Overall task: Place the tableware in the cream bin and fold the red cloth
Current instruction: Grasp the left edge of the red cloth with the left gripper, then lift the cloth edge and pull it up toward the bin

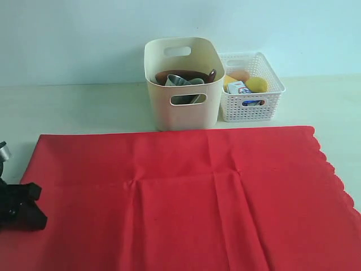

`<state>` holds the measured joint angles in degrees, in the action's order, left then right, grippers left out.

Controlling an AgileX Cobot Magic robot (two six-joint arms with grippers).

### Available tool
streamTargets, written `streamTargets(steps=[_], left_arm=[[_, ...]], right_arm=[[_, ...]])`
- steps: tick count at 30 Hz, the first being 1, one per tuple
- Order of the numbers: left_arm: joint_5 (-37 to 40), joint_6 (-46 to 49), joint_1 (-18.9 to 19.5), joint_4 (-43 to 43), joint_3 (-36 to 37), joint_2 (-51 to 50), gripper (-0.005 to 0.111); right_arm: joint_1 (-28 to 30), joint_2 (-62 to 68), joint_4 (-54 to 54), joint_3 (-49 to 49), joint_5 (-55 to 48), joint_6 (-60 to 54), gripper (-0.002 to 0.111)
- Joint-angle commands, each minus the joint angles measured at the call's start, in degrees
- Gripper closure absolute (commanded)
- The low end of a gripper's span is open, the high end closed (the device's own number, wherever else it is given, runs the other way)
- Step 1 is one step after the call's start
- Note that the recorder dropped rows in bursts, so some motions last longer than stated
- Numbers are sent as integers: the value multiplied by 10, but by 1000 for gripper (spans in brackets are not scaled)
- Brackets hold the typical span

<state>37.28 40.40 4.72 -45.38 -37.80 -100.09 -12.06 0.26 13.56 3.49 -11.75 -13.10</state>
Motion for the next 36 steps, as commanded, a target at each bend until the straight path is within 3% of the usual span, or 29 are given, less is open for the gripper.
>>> streamTargets(steps=[1, 4, 14, 19, 24, 31, 36], left_arm=[[19, 59, 0, -43, 4, -6, 84], [23, 63, 0, -45, 4, 0, 106], [27, 47, 0, -41, 1, 104, 107], [56, -72, 0, 70, -40, 159, 107], [137, -198, 0, 234, -118, 214, 107], [205, -197, -3, 201, -200, 244, 107], [220, -196, -53, 201, -238, 244, 107]], right_arm=[[4, -3, 0, -3, 3, 0, 108], [4, -3, 0, -3, 3, 0, 108], [4, -3, 0, -3, 3, 0, 108], [4, -3, 0, -3, 3, 0, 108], [4, -3, 0, -3, 3, 0, 108], [4, -3, 0, -3, 3, 0, 108], [4, -3, 0, -3, 3, 0, 108]])
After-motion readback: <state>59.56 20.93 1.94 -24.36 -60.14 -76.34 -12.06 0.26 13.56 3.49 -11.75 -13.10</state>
